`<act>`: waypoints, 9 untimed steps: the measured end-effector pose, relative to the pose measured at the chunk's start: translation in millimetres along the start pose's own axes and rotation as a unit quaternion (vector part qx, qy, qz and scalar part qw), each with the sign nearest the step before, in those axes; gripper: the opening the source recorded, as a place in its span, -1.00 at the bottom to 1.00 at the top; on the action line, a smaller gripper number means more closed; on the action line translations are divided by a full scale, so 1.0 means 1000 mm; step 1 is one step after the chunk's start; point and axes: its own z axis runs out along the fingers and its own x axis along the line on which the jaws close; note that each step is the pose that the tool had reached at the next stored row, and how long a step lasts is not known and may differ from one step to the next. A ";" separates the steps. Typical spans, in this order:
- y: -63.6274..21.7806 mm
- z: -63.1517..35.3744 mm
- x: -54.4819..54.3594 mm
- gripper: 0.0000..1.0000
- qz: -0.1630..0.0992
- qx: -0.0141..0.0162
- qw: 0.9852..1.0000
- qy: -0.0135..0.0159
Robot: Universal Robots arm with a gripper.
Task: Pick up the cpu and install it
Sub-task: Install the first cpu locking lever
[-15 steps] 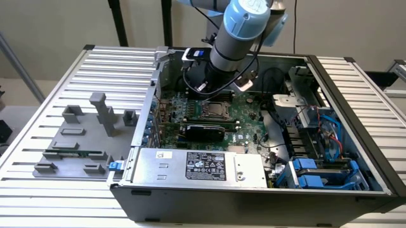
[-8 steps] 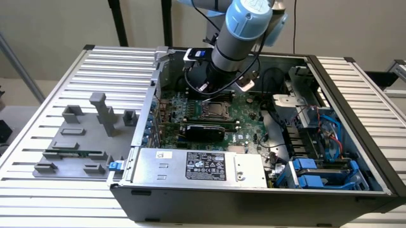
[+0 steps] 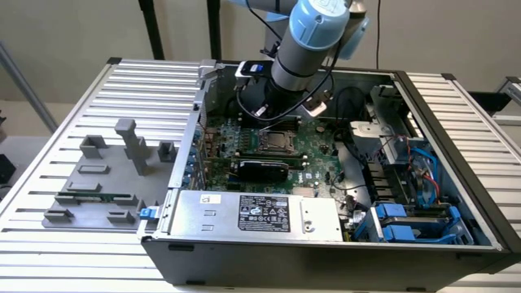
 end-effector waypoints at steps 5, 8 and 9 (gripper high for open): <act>-0.0030 0.0007 -0.002 -0.79 0.000 0.000 1.000 0.000; -0.0031 0.0006 -0.002 -0.79 0.000 -0.001 1.000 -0.001; -0.0032 0.0005 -0.002 -0.79 0.000 -0.001 1.000 -0.001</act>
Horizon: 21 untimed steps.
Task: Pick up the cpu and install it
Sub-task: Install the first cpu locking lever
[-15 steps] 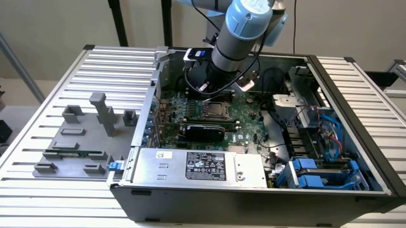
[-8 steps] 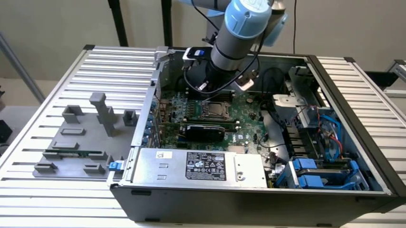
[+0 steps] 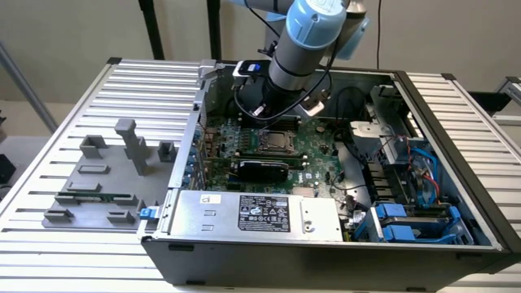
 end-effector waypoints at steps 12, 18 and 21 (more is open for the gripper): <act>0.0008 -0.0019 0.002 -0.79 0.001 -0.003 1.000 -0.004; 0.0064 -0.0030 0.008 -0.79 0.001 -0.003 1.000 -0.004; 0.0066 -0.0031 0.008 -0.79 0.001 -0.003 1.000 -0.004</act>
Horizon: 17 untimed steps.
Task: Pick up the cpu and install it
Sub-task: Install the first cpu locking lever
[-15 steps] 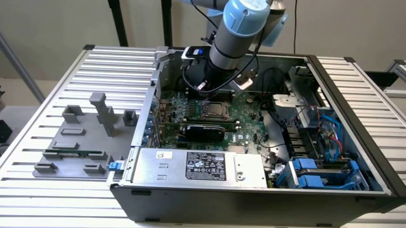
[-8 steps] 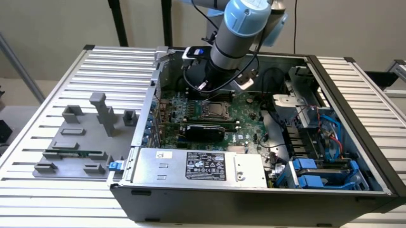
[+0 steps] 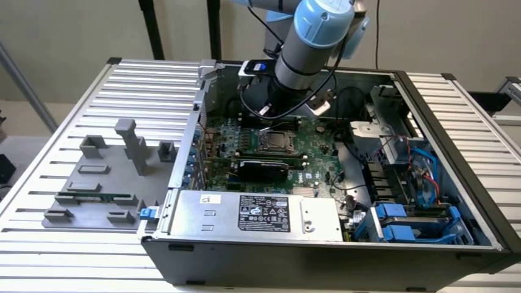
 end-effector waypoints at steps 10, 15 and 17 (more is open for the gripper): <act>0.0006 -0.0002 0.000 -0.79 -0.001 0.001 1.000 -0.002; 0.0008 -0.0001 0.000 -0.79 -0.003 0.002 1.000 -0.003; 0.0015 0.0006 0.000 -0.79 -0.004 0.002 1.000 -0.003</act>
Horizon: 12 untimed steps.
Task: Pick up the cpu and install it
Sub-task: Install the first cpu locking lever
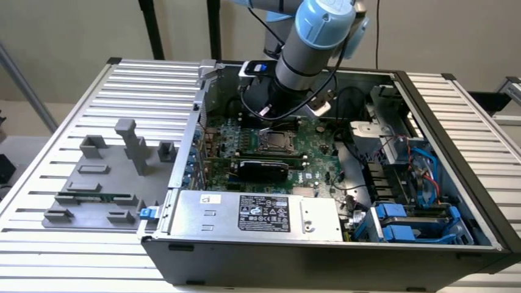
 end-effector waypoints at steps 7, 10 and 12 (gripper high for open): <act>0.0048 0.0030 0.004 -0.79 -0.002 0.000 1.000 -0.001; 0.0066 0.0039 0.005 -0.79 -0.004 0.000 1.000 -0.001; 0.0079 0.0045 0.006 -0.79 -0.005 0.000 1.000 -0.002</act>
